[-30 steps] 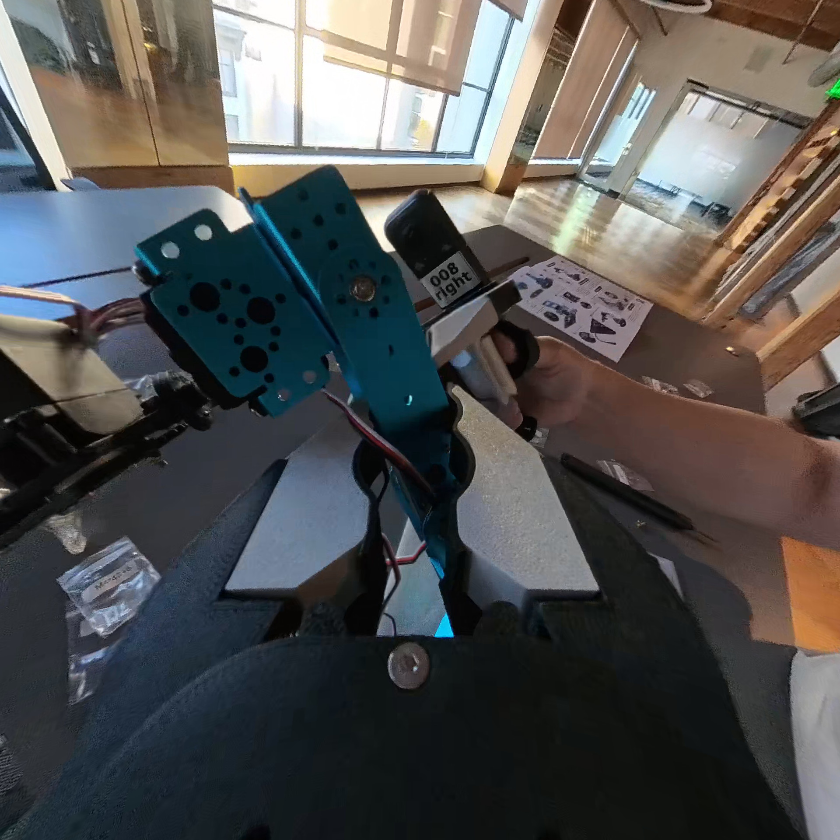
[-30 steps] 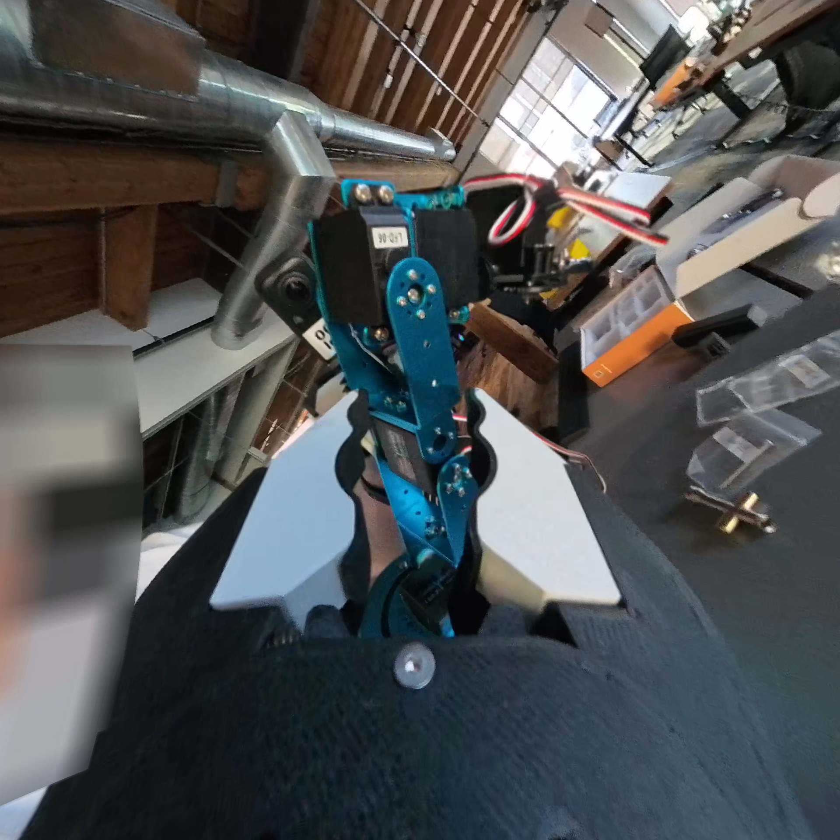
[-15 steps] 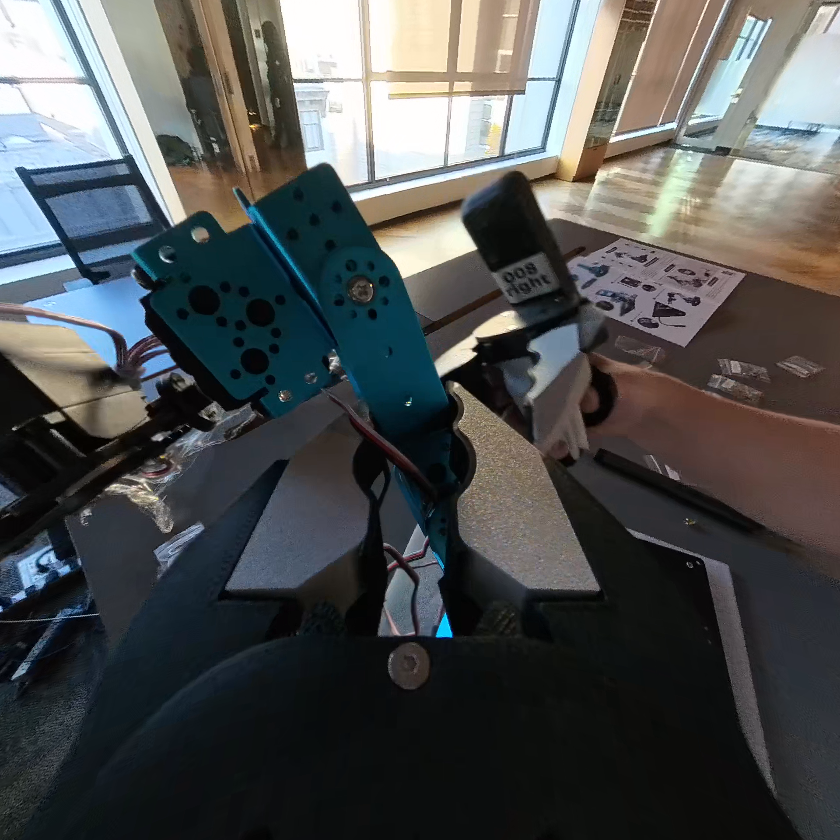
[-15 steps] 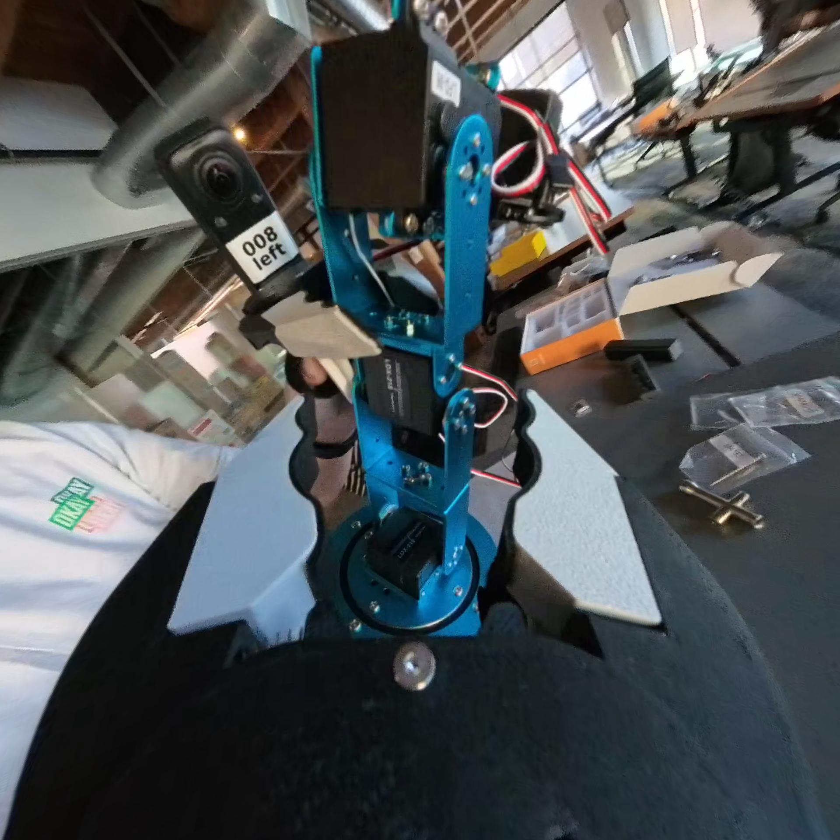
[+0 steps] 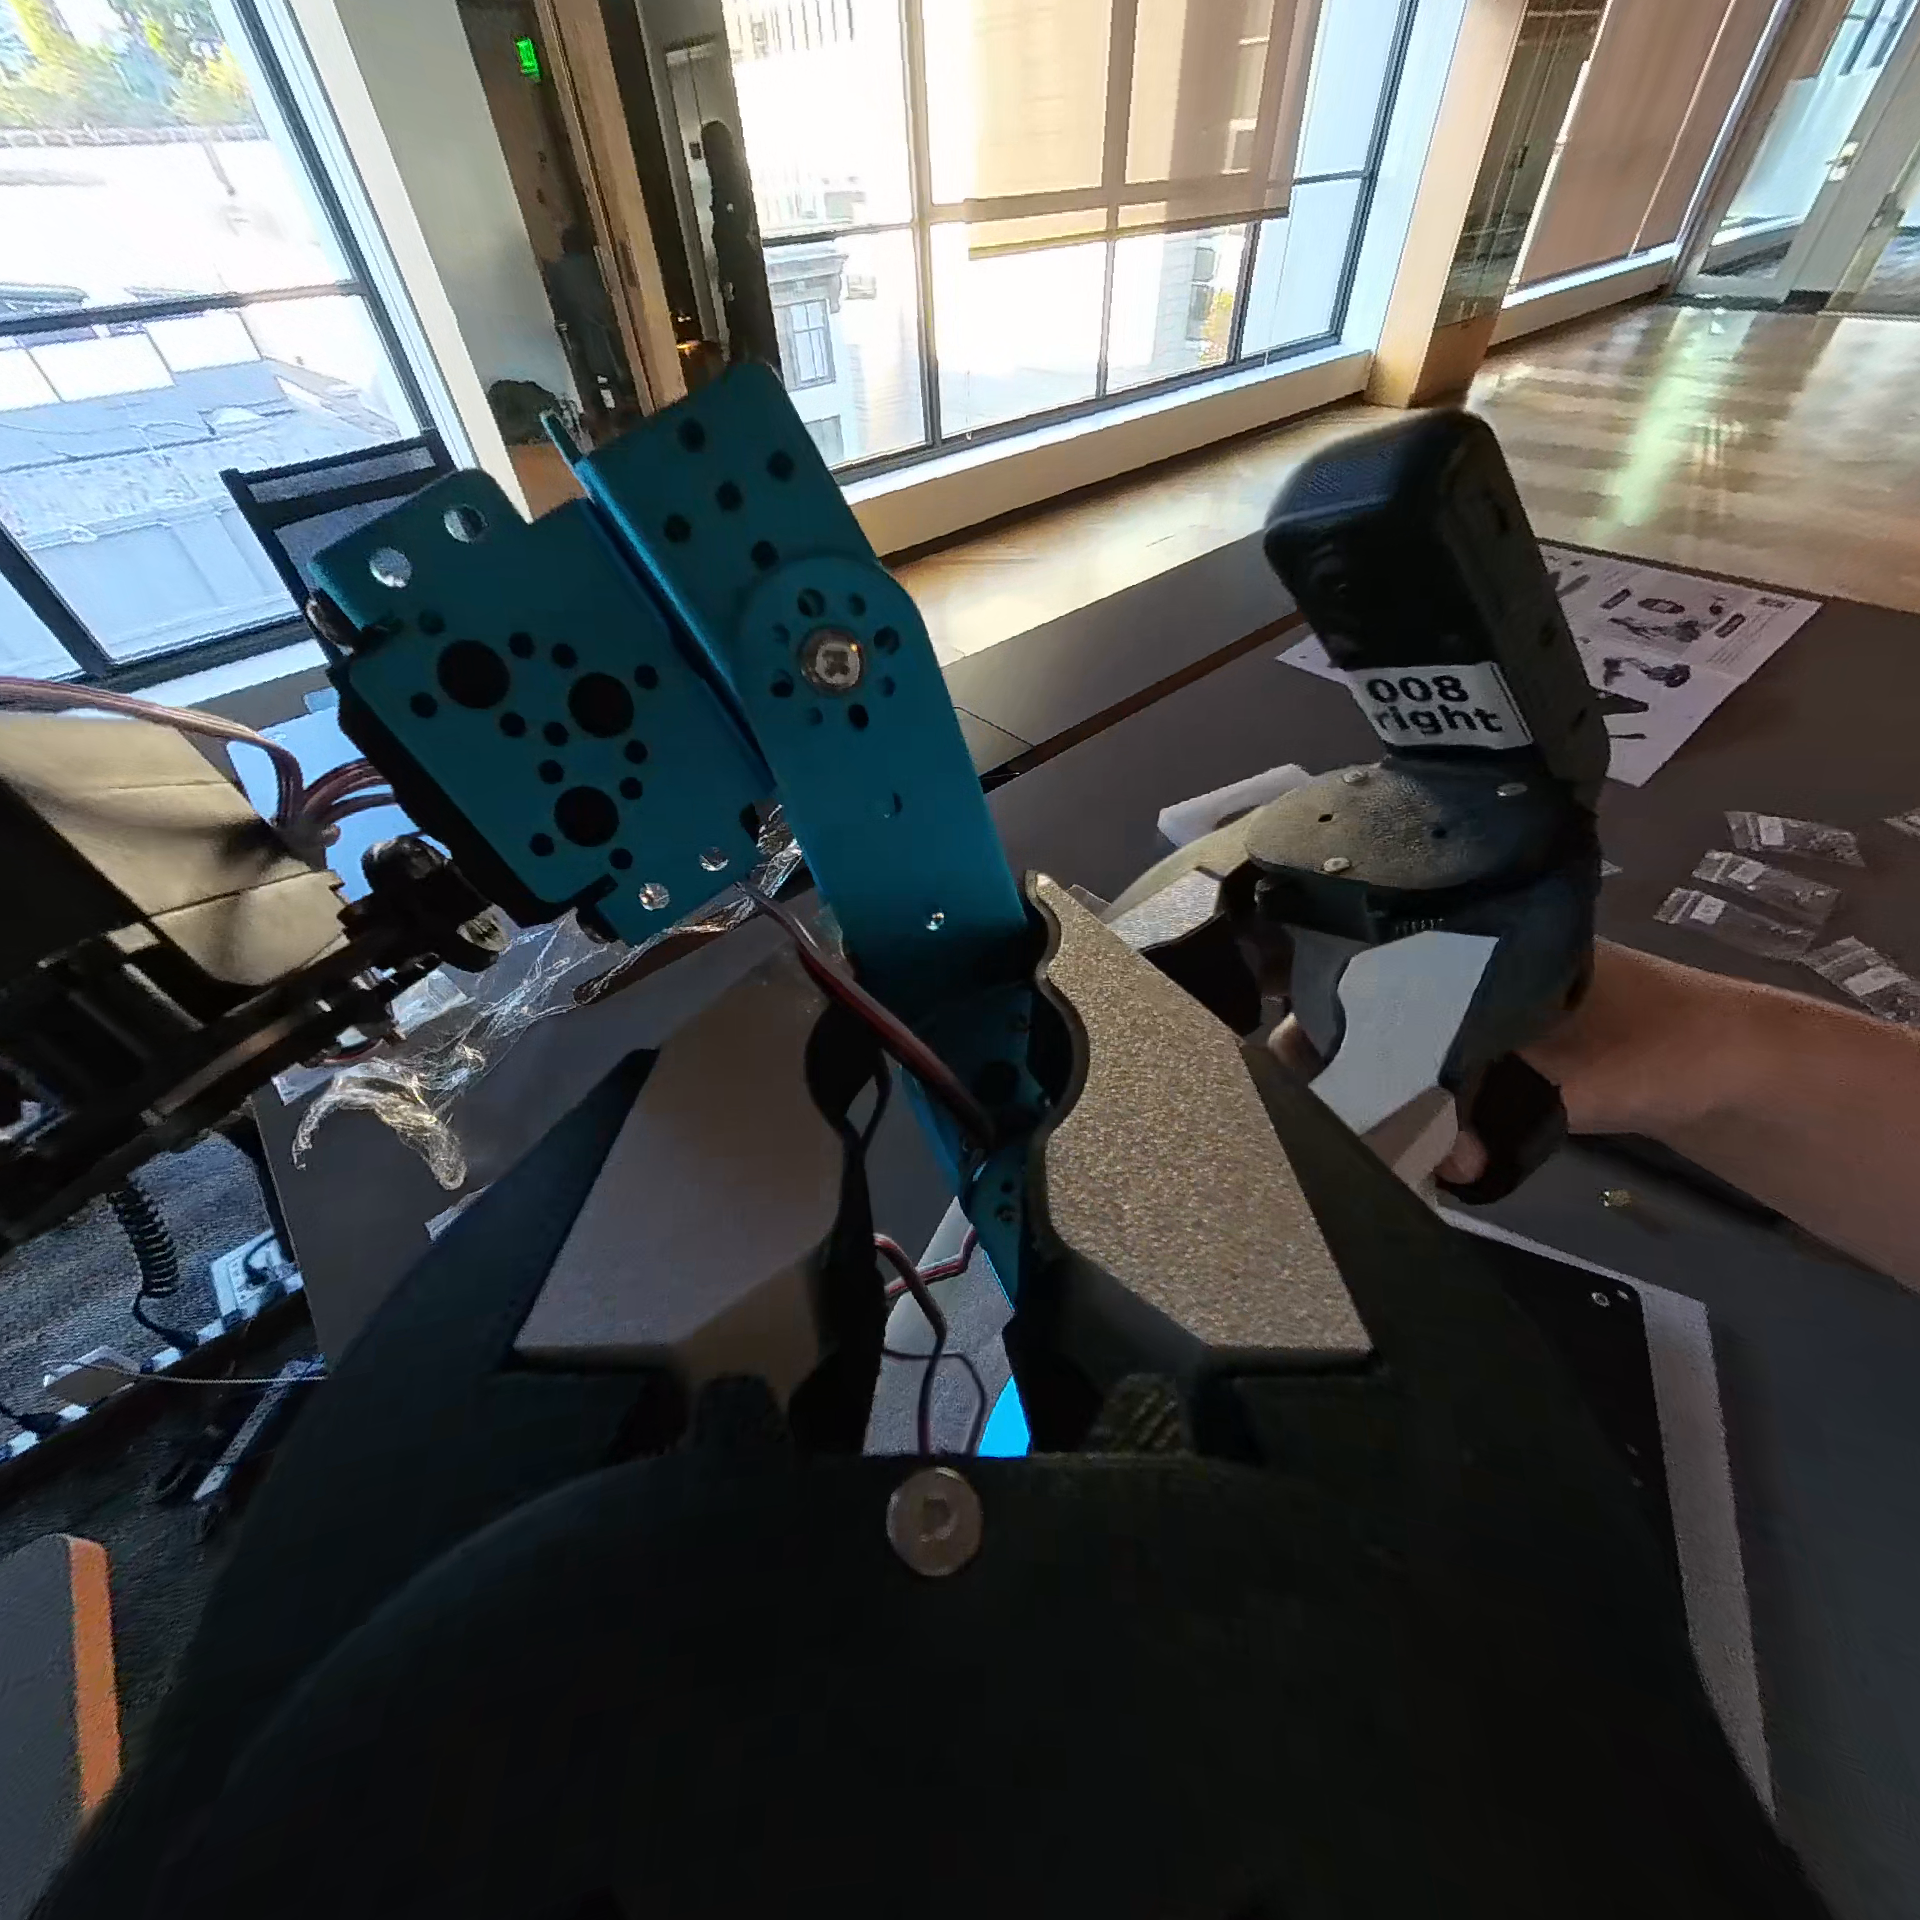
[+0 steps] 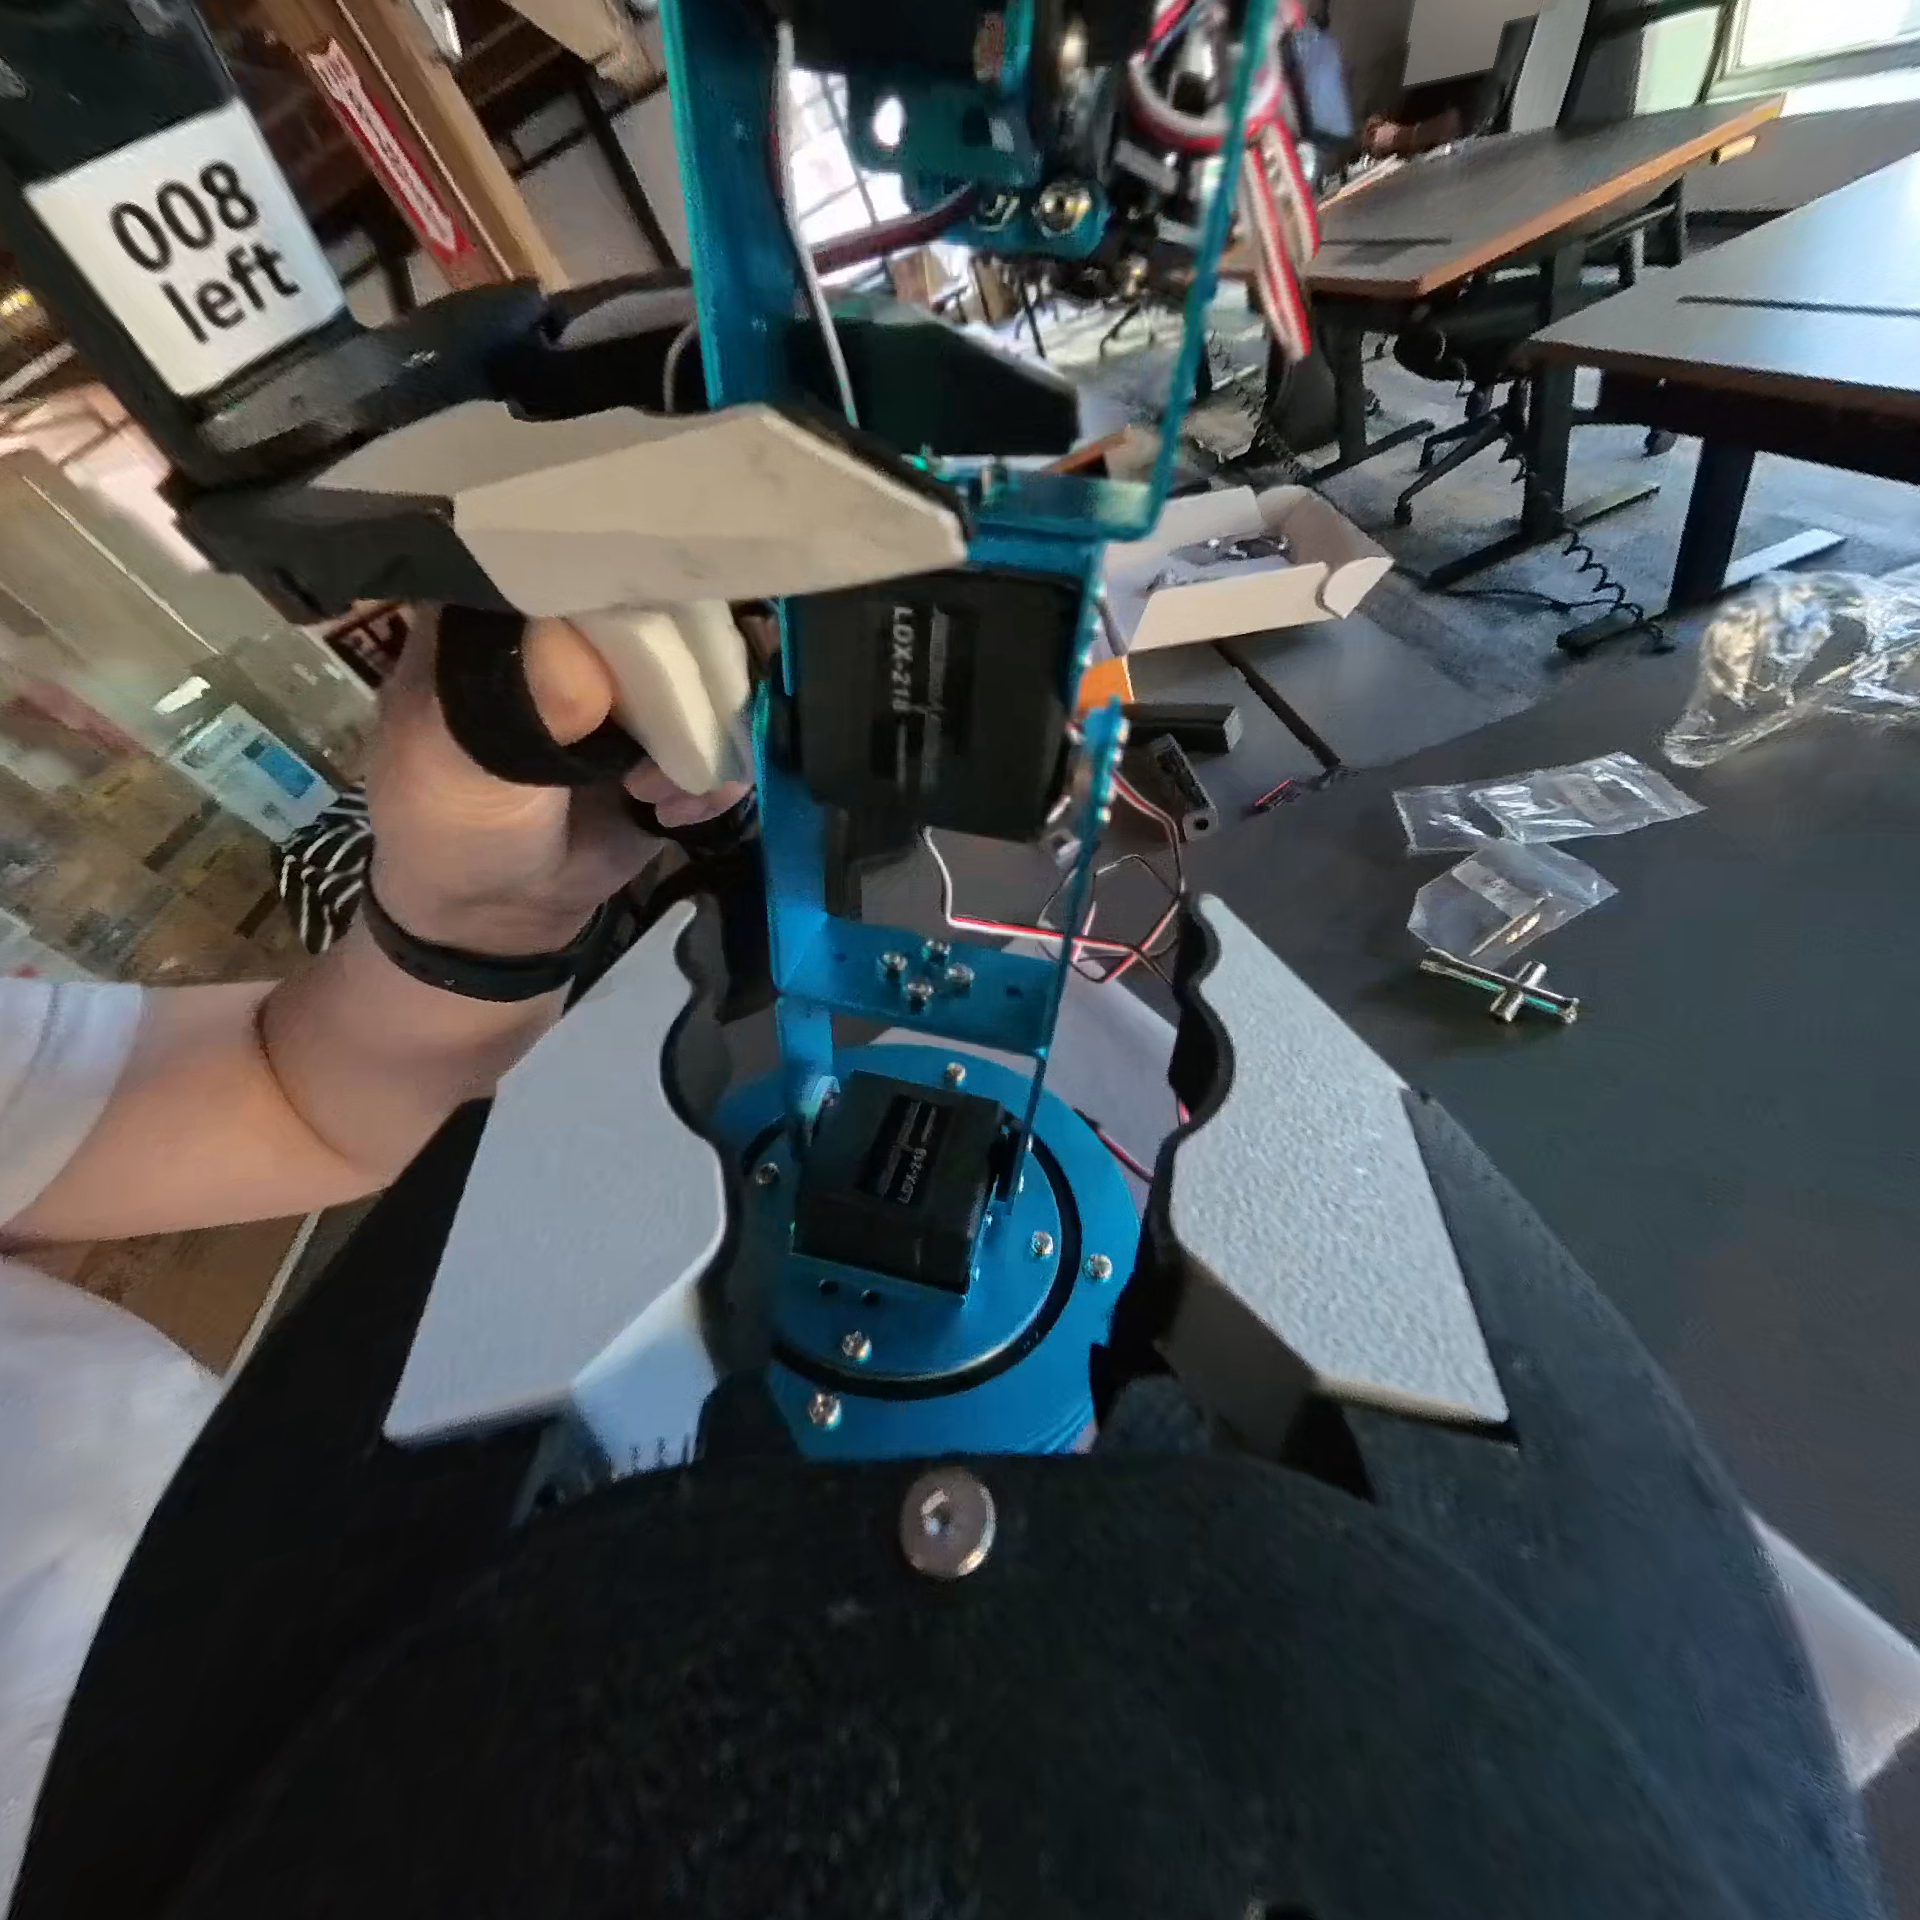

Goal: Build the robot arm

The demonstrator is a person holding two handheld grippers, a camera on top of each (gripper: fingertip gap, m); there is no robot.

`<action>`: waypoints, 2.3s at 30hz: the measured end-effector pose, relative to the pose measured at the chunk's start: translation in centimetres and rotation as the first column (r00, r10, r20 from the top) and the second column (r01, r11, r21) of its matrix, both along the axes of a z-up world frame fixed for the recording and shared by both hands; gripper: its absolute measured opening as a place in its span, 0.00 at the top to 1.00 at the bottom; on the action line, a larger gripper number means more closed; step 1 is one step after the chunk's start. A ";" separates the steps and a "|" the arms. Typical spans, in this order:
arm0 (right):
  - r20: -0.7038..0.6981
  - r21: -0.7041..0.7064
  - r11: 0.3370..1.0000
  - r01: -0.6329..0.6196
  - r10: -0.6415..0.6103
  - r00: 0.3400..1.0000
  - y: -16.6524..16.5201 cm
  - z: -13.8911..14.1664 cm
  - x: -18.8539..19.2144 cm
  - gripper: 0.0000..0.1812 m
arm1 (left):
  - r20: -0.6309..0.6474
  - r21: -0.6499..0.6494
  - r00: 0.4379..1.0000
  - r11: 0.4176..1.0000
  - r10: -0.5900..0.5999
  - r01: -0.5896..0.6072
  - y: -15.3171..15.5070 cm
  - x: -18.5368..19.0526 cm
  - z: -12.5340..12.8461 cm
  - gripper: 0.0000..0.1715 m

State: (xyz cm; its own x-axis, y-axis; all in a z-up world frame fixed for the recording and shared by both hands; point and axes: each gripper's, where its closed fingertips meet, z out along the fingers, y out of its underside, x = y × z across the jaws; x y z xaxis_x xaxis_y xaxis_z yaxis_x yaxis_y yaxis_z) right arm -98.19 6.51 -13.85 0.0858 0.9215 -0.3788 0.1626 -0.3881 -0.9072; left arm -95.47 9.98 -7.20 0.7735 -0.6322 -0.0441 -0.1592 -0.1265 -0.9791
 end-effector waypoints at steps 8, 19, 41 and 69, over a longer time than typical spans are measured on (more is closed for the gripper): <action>0.158 0.119 0.992 0.044 -0.062 0.986 -0.4 -0.6 -2.7 0.48 | -0.026 -0.017 0.998 0.998 0.056 -0.057 0.0 0.3 0.0 0.87; 0.247 -0.016 0.998 0.065 -0.059 0.967 2.2 -2.6 -3.8 0.55 | -0.077 -0.143 0.984 0.975 0.159 -0.169 3.4 -0.4 -1.5 0.86; 0.162 0.157 0.976 0.148 -0.173 0.971 0.2 -1.4 -3.3 0.56 | -0.035 -0.151 0.986 0.975 0.160 -0.164 0.6 -1.2 -0.7 0.85; -0.305 0.002 0.577 -0.817 0.779 0.549 -5.8 -2.0 -1.8 0.82 | -0.059 -0.100 0.979 0.975 0.194 -0.199 -3.1 -1.8 0.0 0.85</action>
